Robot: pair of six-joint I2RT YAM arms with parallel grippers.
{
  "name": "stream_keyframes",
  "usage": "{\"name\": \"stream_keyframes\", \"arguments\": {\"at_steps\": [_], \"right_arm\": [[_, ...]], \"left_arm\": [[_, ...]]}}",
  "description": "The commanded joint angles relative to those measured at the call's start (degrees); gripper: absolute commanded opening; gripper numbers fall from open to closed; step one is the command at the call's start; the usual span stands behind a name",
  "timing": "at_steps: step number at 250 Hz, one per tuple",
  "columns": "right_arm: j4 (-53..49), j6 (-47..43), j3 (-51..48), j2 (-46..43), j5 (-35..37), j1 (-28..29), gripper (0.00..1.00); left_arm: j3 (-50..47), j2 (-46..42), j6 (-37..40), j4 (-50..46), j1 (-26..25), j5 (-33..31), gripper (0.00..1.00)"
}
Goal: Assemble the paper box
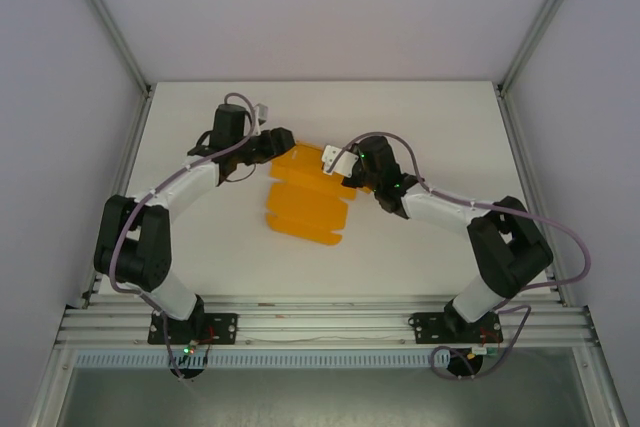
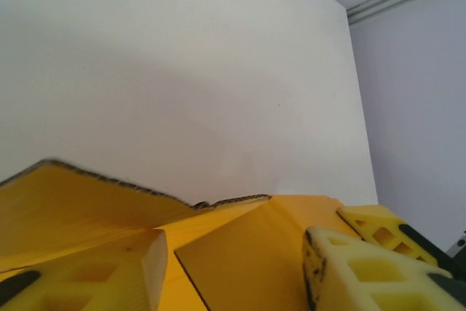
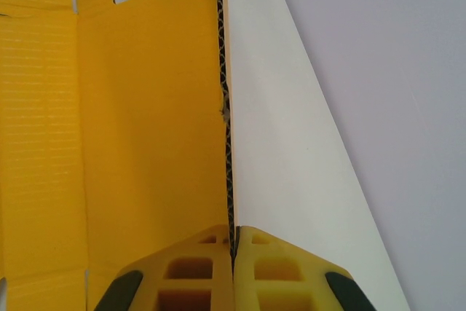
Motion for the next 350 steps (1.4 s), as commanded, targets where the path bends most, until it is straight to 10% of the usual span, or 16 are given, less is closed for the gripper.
{"name": "stream_keyframes", "arguments": {"at_steps": [1,73,197,350], "right_arm": [[2.83,1.99,0.03,-1.29,1.06,-0.04,0.00],[3.13,2.19,0.41,-0.94,-1.47,0.18,0.00],[3.82,1.64,-0.89,-1.12,1.29,1.08,0.00],[2.59,3.43,-3.72,-6.25,1.17,-1.83,0.00]], "left_arm": [[-0.62,-0.82,-0.45,-1.31,-0.18,-1.67,0.43],[0.81,2.40,-0.63,2.08,-3.44,2.89,0.34],[2.95,6.19,-4.29,7.80,-7.26,5.21,0.69],[-18.85,-15.15,7.52,-4.31,7.07,-17.67,1.00]]}}
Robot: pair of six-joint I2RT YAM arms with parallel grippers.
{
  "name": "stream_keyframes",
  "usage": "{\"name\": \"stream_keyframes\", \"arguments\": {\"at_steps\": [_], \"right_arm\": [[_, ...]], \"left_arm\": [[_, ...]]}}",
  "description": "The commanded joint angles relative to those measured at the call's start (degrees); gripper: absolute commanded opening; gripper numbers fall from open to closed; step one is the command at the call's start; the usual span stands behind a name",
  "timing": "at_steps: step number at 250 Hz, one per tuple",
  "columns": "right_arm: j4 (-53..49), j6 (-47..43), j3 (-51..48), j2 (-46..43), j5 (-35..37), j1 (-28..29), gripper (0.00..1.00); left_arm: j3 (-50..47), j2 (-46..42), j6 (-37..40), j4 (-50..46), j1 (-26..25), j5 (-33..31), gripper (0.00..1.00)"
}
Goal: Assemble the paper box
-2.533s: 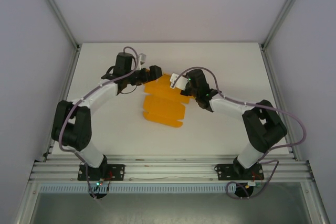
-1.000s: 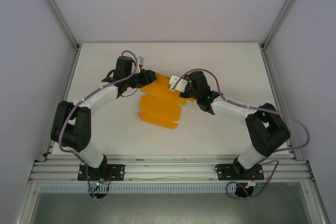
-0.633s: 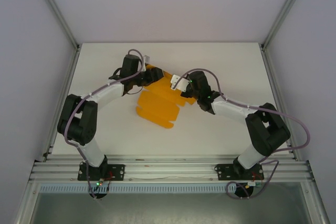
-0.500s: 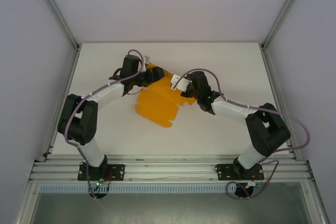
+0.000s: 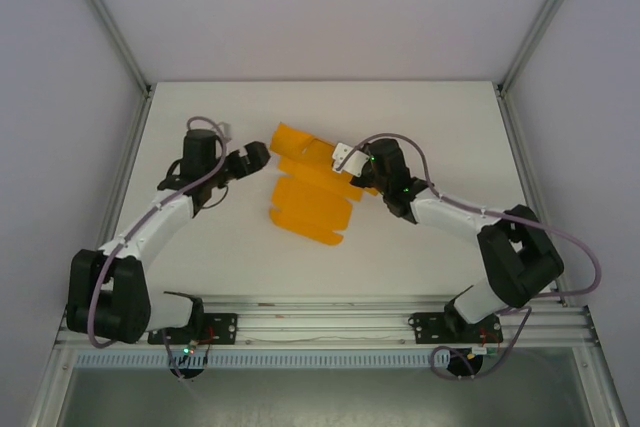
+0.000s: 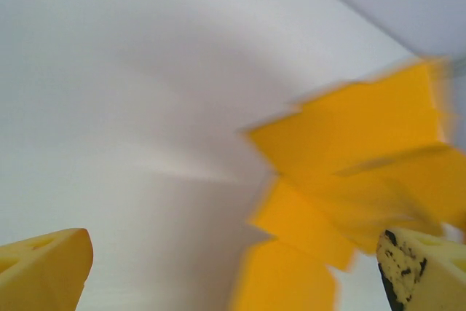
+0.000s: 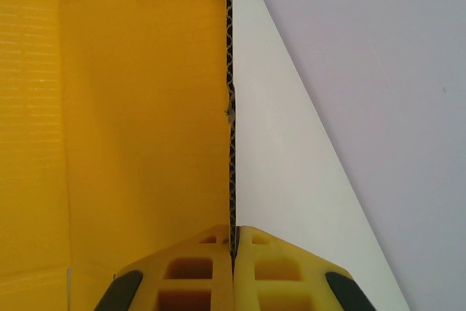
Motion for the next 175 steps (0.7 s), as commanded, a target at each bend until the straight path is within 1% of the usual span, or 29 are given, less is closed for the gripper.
{"name": "stream_keyframes", "arguments": {"at_steps": [1,30,55,104,159,175], "right_arm": [[0.99,1.84,0.10,-2.03,-1.68,-0.18,0.00],[1.13,2.97,0.28,-2.28,-2.56,-0.18,0.00],[0.74,3.63,0.63,-2.19,-3.37,-0.17,0.00],[0.83,5.02,0.84,-2.66,-5.19,-0.15,0.00],[-0.44,5.05,0.69,-2.89,-6.33,-0.16,0.00],[-0.41,5.45,0.68,-2.80,-6.59,-0.15,0.00]], "left_arm": [[-2.37,2.23,2.84,-2.01,0.64,-4.03,1.00],[-1.89,5.93,3.20,0.98,0.63,-0.37,0.99],[-0.60,9.50,3.44,3.09,0.54,2.27,0.96],[1.51,15.32,3.41,8.76,-0.27,10.97,0.92],[1.20,16.31,3.14,15.44,-2.74,16.52,0.91],[1.08,16.75,2.70,16.89,-3.31,17.17,0.90]]}}
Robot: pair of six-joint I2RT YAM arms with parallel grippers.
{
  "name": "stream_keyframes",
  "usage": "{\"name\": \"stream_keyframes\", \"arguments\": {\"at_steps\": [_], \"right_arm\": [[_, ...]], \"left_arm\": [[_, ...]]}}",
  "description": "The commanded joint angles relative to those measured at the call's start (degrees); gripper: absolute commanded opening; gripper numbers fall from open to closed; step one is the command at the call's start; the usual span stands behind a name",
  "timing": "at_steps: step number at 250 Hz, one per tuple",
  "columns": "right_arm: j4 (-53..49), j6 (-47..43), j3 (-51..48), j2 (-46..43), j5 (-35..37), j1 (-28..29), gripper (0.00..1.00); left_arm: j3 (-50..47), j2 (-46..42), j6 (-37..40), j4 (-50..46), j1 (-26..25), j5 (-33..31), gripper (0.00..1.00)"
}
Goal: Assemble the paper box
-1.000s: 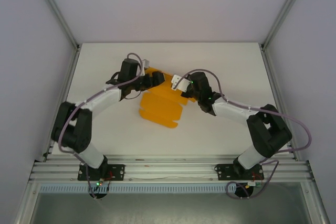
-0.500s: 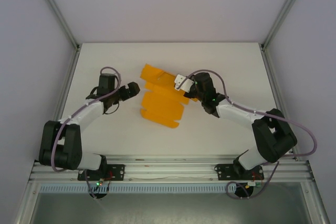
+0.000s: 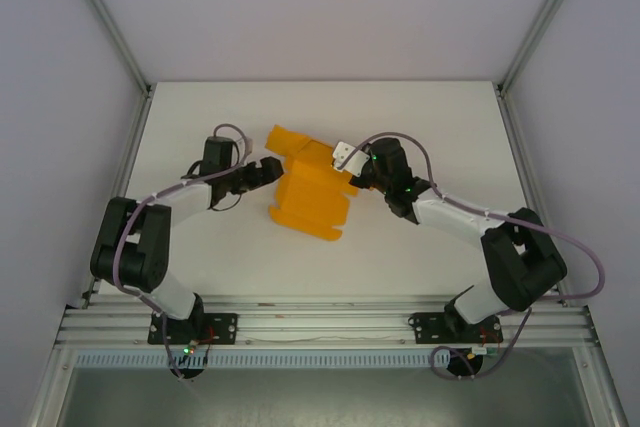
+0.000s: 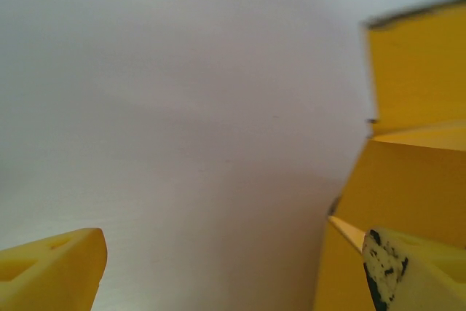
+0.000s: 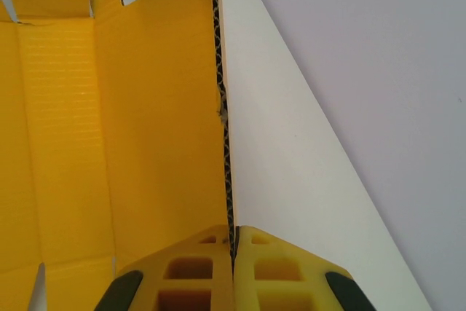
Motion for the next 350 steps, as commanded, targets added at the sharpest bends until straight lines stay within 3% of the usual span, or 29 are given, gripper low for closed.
{"name": "stream_keyframes", "arguments": {"at_steps": [1,40,186,240,268,303,325,341,350], "right_arm": [[0.23,1.99,0.68,-1.73,-2.36,0.08,0.00],[0.34,2.83,0.34,-1.69,-3.93,0.12,0.00],[-1.64,3.19,0.64,-2.51,-6.07,0.22,0.00],[-2.33,1.76,0.34,-2.52,-4.38,0.17,0.00],[-4.18,-1.28,0.46,-2.42,-0.95,0.19,0.00],[-8.30,-7.60,1.37,-1.94,6.56,0.24,0.00],[-9.09,-11.59,1.96,-1.00,9.79,0.16,0.00],[-9.08,-14.27,2.39,-0.35,11.31,0.30,0.00],[-8.72,-15.18,2.65,0.00,11.68,0.27,0.00]], "left_arm": [[0.94,0.41,0.41,6.59,-1.37,4.90,0.91],[1.65,2.93,-0.37,8.74,-2.37,6.62,0.83],[2.48,7.39,-4.99,15.44,-3.52,9.73,0.22],[2.24,7.30,-5.08,14.83,-3.60,8.86,0.18],[2.07,6.16,-4.19,11.38,-3.52,7.38,0.31],[1.37,1.52,1.20,1.38,-3.43,-0.47,0.70],[1.65,-1.68,4.43,-4.74,-2.87,-4.38,0.81],[1.65,-4.25,5.54,-6.95,-2.34,-5.51,0.99],[1.53,-5.62,6.28,-7.46,-2.16,-5.73,1.00]]}}
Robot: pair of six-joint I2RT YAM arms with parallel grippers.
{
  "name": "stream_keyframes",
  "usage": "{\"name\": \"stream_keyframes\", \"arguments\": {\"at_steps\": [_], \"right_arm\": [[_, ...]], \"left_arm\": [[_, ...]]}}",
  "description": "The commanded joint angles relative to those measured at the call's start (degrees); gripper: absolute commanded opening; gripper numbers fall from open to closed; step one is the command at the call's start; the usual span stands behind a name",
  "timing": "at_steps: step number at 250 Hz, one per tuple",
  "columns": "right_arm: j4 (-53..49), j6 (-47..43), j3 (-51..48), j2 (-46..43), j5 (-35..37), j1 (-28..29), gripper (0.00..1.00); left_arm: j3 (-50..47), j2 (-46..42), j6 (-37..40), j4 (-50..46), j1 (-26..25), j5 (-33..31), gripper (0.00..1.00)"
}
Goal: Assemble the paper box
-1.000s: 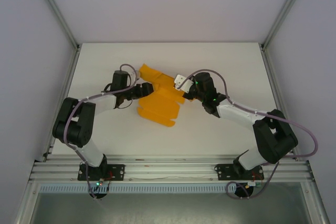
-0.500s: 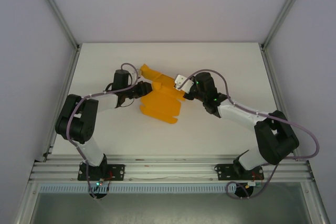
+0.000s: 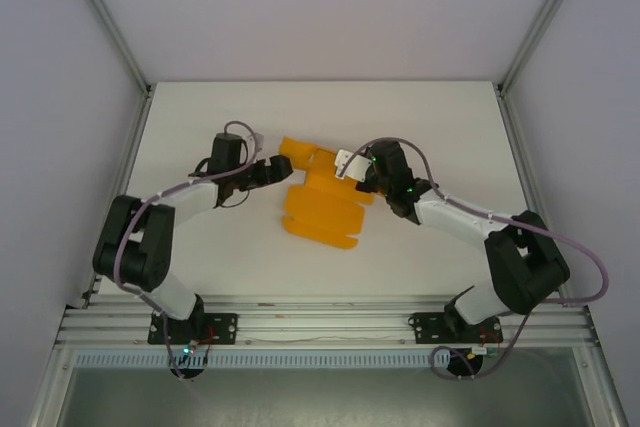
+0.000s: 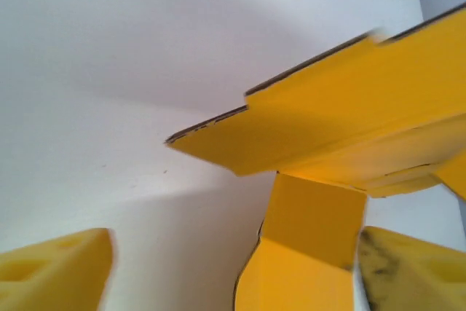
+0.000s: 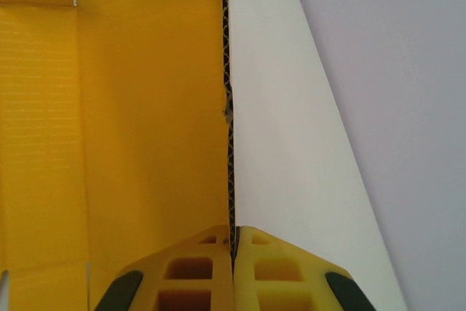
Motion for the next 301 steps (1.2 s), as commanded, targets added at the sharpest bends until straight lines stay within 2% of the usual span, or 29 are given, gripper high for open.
{"name": "stream_keyframes", "arguments": {"at_steps": [1,46,59,76,95,115,154,169,192,222,242,272,301], "right_arm": [[-1.36,-6.59,2.50,1.10,5.61,0.30,0.00],[2.27,-12.68,1.11,1.90,1.41,1.40,0.00],[3.52,-14.55,0.57,2.44,1.55,1.70,0.00],[4.43,-16.82,0.21,3.28,1.83,2.05,0.00],[4.11,-18.17,0.48,3.90,1.64,2.25,0.00],[3.68,-18.91,0.70,4.27,0.96,2.28,0.00],[4.21,-19.58,0.74,4.55,1.12,2.80,0.00],[4.32,-19.73,0.69,4.54,1.52,3.06,0.00],[3.70,-19.19,0.82,4.29,1.48,3.21,0.00],[2.59,-18.09,0.94,3.46,1.14,3.49,0.00],[2.59,-17.41,0.80,3.05,1.13,3.64,0.00],[2.99,-16.97,0.85,3.22,2.29,3.75,0.00],[3.31,-16.62,0.84,3.67,3.91,3.73,0.00]], "left_arm": [[-0.22,-5.18,5.15,-7.09,0.70,-5.08,1.00],[3.57,-8.83,9.73,-11.17,3.08,-10.44,1.00],[5.54,-8.49,13.52,-12.10,3.84,-8.96,1.00],[8.06,-7.46,24.17,-14.67,3.75,-4.05,1.00],[10.47,-6.44,32.73,-16.46,3.54,-2.86,1.00],[13.07,-5.27,37.36,-19.02,3.49,-4.66,0.99],[17.98,-1.31,48.59,-28.32,2.04,1.57,0.99],[19.95,1.28,50.68,-31.05,0.55,-0.46,0.95],[24.24,5.73,53.31,-35.99,-1.24,-0.74,0.85],[28.14,9.65,54.46,-38.14,-2.15,-0.83,0.82],[30.23,11.67,54.60,-39.35,-2.34,-0.95,0.72],[32.16,13.41,53.80,-41.55,-2.65,-1.46,0.43],[29.55,12.11,51.82,-38.90,-2.75,-1.31,0.17]]}}
